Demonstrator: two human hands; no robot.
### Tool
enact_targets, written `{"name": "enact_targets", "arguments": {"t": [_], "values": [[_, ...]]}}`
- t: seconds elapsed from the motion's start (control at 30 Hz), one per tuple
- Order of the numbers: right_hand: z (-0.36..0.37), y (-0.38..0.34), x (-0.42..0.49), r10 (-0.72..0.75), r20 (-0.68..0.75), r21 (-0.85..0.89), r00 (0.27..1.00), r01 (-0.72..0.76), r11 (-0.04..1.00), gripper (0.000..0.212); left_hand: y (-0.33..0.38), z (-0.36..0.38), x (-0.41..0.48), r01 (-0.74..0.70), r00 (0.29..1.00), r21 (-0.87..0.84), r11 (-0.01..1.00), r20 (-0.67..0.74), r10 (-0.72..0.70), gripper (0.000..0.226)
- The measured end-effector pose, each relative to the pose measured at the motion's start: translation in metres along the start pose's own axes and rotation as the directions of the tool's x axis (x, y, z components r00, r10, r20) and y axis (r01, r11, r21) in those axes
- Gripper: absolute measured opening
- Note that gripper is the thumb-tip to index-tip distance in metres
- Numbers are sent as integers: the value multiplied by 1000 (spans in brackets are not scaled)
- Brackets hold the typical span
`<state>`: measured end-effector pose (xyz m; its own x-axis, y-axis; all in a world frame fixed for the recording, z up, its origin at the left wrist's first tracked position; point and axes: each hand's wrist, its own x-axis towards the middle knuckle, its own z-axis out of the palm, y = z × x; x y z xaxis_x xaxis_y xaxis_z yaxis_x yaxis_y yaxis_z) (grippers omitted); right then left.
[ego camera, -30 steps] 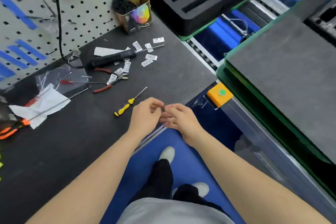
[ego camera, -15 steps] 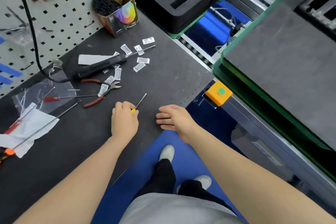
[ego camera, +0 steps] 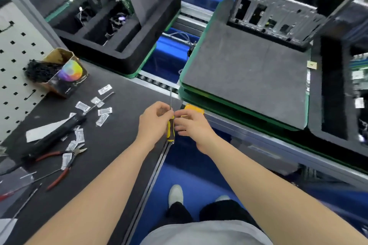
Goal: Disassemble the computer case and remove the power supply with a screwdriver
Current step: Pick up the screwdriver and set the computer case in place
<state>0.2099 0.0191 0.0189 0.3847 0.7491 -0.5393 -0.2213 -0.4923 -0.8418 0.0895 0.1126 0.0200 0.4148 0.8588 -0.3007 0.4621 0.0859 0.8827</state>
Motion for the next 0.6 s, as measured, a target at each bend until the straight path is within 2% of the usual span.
{"name": "enact_targets", "arguments": {"t": [0.1, 0.23, 0.4, 0.6], "values": [[-47, -11, -10, -54, -88, 48, 995, 58, 997, 23, 38, 43, 9, -56, 993, -59, 997, 103, 61, 4], [-119, -18, -28, -81, -258, 118, 963, 115, 986, 23, 83, 114, 18, -192, 959, -5, 981, 211, 188, 4], [-217, -18, -55, -64, -464, 186, 884, 167, 968, 22, 139, 216, 10, -349, 874, 33, 937, 373, 312, 8], [-322, -9, -72, -6, -625, 234, 781, 195, 953, 18, 186, 329, 0, -411, 805, 33, 911, 482, 345, 8]]}}
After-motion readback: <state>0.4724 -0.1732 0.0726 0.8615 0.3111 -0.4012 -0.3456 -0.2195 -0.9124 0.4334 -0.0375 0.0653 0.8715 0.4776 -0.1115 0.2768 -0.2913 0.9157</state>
